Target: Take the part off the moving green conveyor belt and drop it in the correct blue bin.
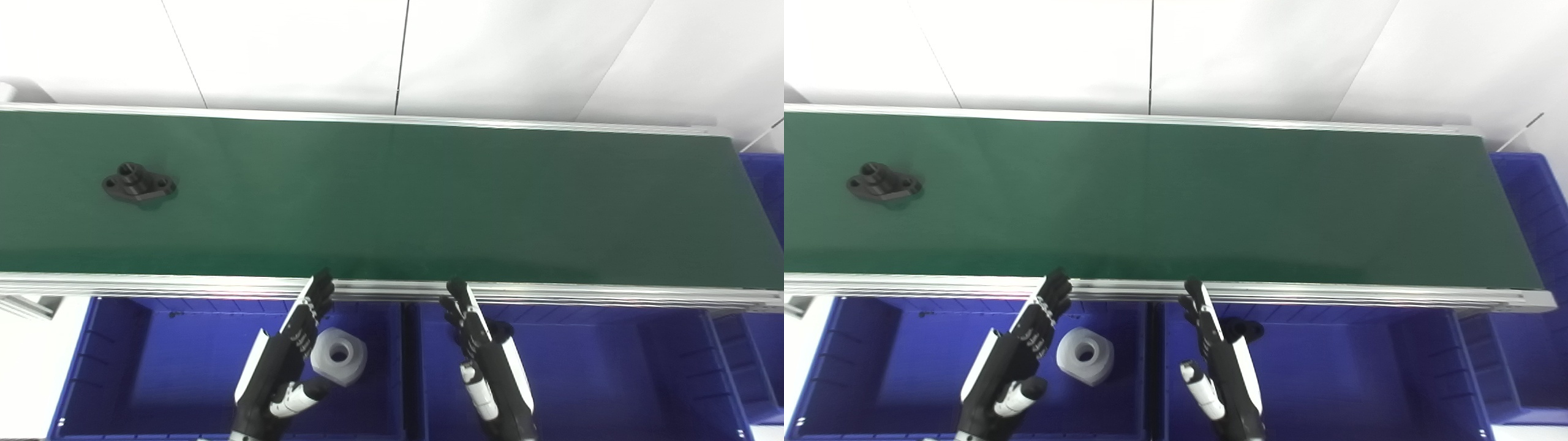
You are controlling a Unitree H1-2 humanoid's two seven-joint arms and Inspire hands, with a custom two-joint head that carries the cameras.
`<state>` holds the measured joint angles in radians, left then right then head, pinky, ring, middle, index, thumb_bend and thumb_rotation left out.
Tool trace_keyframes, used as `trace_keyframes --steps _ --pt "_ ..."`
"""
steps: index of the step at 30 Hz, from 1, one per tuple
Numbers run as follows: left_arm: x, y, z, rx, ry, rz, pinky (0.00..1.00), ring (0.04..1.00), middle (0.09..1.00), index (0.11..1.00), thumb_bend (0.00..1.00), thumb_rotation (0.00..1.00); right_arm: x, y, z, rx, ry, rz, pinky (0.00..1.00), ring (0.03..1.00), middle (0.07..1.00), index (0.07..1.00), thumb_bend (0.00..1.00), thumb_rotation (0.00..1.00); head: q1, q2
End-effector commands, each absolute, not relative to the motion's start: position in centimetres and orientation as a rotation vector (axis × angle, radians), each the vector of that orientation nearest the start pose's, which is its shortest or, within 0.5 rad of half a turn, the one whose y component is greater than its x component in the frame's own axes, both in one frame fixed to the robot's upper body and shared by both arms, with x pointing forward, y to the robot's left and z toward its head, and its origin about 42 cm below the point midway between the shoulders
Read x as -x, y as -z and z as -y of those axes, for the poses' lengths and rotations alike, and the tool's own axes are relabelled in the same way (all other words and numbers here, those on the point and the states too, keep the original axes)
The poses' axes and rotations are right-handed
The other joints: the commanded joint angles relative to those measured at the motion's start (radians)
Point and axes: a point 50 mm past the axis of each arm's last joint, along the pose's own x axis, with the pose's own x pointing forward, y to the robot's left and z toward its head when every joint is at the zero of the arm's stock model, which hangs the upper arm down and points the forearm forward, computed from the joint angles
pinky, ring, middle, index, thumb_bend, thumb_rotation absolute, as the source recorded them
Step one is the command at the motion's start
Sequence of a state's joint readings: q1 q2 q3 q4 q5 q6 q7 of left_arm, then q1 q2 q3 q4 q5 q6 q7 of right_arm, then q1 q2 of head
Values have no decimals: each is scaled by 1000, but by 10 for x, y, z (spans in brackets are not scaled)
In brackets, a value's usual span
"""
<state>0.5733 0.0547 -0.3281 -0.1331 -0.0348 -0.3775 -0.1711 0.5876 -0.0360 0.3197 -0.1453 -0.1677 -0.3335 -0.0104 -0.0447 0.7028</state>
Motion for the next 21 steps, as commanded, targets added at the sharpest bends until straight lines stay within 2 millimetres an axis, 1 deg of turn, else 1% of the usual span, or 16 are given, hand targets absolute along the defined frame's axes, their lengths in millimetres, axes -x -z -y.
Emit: trace_keyframes --steps 1,4,6,7,10,11,14,16,18,21 --pt "-80 -63 -150 144 341 21 946 981 987 1000 946 700 -77 -62 158 42 -199 5 933 960 992 1000 885 1000 7 -8" --pt "-81 -60 -148 151 344 19 937 975 985 999 947 675 -78 -60 161 38 -202 5 953 967 997 1000 880 1000 17 -18" --pt "-83 -58 -147 148 334 29 904 960 973 984 949 664 -79 -60 161 33 -197 12 961 965 992 1000 877 1000 18 -23" --pt "-84 -57 -146 148 332 32 896 954 967 979 951 658 -80 -60 162 28 -194 16 963 964 990 1000 877 1000 15 -32" --pt "-85 -56 -145 154 331 32 890 949 962 975 953 647 -80 -60 163 20 -191 20 974 967 988 1000 894 1000 14 -42" --pt "-85 -56 -144 150 331 32 883 947 962 975 948 646 -80 -59 163 21 -190 21 980 973 990 1000 908 1000 16 -52" --pt "-86 -55 -143 142 335 31 870 940 961 971 943 638 -80 -60 164 26 -193 22 972 969 986 1000 939 1000 19 -59" --pt "-86 -54 -142 144 337 29 867 938 958 967 946 628 -79 -60 165 25 -195 20 967 968 986 1000 934 1000 23 -64" --pt "-87 -52 -142 135 341 27 864 936 954 964 950 627 -80 -58 166 30 -198 27 952 961 985 1000 914 1000 33 -81" --pt "-87 -49 -141 122 343 19 847 928 948 954 969 639 -80 -55 168 32 -199 24 949 959 981 1000 919 1000 42 -98"
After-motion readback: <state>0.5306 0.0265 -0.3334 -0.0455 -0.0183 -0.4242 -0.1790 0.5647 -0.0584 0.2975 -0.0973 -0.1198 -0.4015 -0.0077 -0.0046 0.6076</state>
